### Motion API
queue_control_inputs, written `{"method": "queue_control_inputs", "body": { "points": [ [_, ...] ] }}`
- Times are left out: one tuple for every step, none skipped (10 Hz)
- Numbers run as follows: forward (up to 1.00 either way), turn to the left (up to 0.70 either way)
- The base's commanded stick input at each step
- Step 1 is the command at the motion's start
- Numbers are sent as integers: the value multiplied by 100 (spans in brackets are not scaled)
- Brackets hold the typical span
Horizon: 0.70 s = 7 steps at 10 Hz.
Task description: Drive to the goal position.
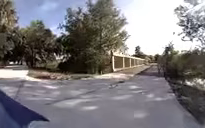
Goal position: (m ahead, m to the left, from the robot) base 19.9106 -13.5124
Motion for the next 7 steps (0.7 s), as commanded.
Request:
{"method": "queue_control_inputs", "body": {
  "points": [
    [100, -27],
    [100, -27],
    [100, -27],
    [100, -27],
    [100, -27],
    [100, -27],
    [100, -27]
  ]
}}
